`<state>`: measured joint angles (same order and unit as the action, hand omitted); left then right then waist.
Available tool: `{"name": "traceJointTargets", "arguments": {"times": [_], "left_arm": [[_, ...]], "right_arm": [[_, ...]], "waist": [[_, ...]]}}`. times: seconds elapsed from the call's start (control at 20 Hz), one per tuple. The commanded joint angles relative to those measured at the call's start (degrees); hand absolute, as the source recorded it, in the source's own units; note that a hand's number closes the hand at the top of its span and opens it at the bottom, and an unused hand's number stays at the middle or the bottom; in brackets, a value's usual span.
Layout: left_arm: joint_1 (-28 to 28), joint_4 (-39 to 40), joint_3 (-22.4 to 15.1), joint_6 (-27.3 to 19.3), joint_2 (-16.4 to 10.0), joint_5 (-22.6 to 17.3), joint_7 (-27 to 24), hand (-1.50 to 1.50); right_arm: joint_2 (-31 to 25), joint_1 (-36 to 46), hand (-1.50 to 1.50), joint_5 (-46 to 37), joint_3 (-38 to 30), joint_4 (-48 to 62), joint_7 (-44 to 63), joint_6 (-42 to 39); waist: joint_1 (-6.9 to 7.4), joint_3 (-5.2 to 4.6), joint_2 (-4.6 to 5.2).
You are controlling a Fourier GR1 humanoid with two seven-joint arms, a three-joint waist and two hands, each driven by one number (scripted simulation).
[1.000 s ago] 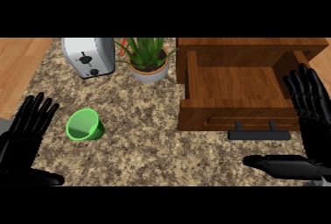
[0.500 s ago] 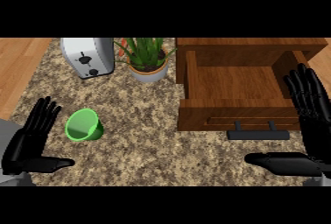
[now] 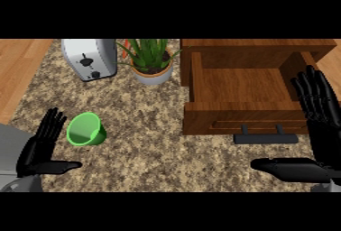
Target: Pick up the cup, place it into the drawer and close the drawer
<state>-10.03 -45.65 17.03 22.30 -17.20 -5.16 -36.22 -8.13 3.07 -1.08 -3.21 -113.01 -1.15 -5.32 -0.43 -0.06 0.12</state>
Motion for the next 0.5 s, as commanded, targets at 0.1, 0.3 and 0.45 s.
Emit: {"name": "traceJointTargets", "arguments": {"times": [0.1,0.3,0.45], "left_arm": [[-8.0,18.4,1.2,0.6,-2.7,2.9,-10.1,-1.50],[-9.7,24.4,0.9,1.2,-2.9,3.8,-15.9,-1.50],[-11.2,29.5,1.1,-1.3,-1.1,5.1,-21.1,-1.50]], "right_arm": [[-3.4,-0.2,-1.50,5.4,-5.0,-1.4,1.7,-4.4],[-1.2,1.1,-1.50,2.7,-2.6,0.0,0.9,-2.9],[-0.8,-1.6,-1.50,1.7,-1.5,-1.6,-0.3,-3.1]], "waist": [[-0.22,-0.01,0.01],[-0.03,0.00,0.02],[-0.78,-0.11,0.24]]}}
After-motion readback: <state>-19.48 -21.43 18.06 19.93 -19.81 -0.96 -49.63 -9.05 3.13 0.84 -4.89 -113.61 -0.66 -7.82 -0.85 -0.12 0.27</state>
